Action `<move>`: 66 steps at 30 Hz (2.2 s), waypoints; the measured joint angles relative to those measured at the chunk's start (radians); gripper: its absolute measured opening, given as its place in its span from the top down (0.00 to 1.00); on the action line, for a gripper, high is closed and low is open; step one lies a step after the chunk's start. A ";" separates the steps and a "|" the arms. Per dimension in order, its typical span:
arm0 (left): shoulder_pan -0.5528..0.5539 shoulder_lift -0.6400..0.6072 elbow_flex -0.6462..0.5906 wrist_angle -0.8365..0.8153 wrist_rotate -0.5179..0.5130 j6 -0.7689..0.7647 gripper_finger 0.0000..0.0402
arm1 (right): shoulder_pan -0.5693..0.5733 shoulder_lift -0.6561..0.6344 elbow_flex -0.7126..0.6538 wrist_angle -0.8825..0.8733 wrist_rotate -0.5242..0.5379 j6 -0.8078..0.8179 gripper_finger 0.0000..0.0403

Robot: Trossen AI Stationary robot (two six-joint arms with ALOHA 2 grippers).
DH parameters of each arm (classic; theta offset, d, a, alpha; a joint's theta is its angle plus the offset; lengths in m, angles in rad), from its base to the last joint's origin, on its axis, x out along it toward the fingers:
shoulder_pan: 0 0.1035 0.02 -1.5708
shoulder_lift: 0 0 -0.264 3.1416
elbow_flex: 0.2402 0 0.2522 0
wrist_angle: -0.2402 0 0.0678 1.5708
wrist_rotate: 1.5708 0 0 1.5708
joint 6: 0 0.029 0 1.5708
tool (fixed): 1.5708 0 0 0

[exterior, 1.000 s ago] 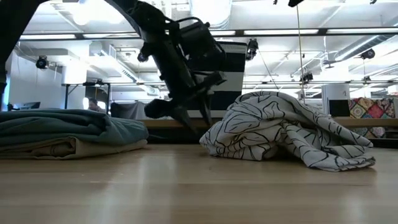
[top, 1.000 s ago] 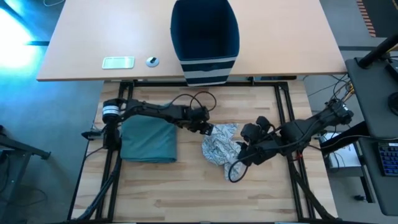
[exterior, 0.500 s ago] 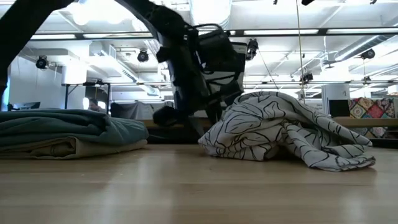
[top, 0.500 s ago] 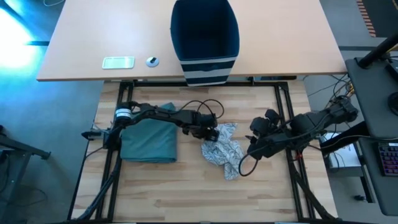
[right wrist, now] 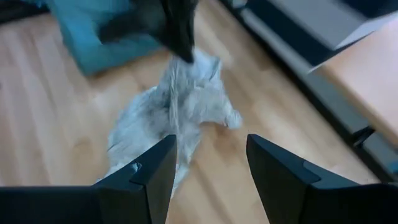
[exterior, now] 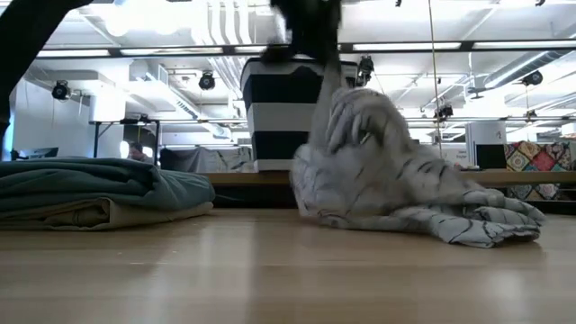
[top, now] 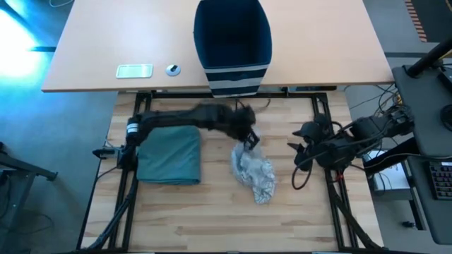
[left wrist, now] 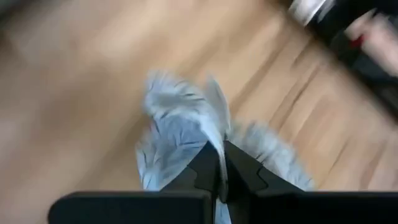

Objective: Fold Laundry from Bin
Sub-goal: Fold the white shirt

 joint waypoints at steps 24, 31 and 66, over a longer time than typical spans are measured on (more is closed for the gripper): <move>-0.004 -0.409 -0.106 0.196 0.420 0.574 1.00 | -0.017 0.156 -0.067 0.467 0.089 -0.430 0.53; -0.008 -0.410 -0.116 0.184 0.680 0.592 1.00 | -0.038 0.250 0.015 0.538 0.041 -0.635 0.53; -0.533 -0.410 -0.845 0.289 0.220 -0.074 0.78 | -0.154 0.651 -0.158 0.930 -0.686 -0.961 0.53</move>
